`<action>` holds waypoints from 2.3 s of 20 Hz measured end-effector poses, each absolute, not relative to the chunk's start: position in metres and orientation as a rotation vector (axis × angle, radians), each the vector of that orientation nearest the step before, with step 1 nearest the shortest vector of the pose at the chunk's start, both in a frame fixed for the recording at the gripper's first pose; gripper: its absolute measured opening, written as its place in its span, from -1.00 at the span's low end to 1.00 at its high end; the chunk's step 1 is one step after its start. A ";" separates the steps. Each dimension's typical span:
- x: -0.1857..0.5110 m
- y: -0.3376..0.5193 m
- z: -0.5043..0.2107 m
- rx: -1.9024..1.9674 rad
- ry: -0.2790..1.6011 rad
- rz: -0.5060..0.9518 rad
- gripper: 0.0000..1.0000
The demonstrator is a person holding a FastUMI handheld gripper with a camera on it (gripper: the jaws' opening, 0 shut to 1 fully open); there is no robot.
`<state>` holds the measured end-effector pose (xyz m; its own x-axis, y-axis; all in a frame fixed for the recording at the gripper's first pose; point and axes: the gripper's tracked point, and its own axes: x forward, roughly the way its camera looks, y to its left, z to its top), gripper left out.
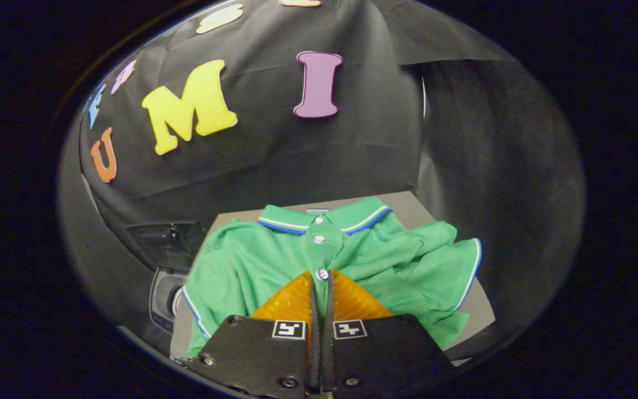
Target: Put the clothes into the washing machine and then close the washing machine lid.
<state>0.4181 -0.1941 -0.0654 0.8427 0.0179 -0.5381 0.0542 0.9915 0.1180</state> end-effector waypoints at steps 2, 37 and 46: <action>0.414 -0.187 -0.052 0.127 0.548 -0.007 -0.89; 0.417 0.224 -0.016 0.127 0.603 0.731 -0.90; 0.448 0.280 -0.096 0.073 0.707 0.674 -0.90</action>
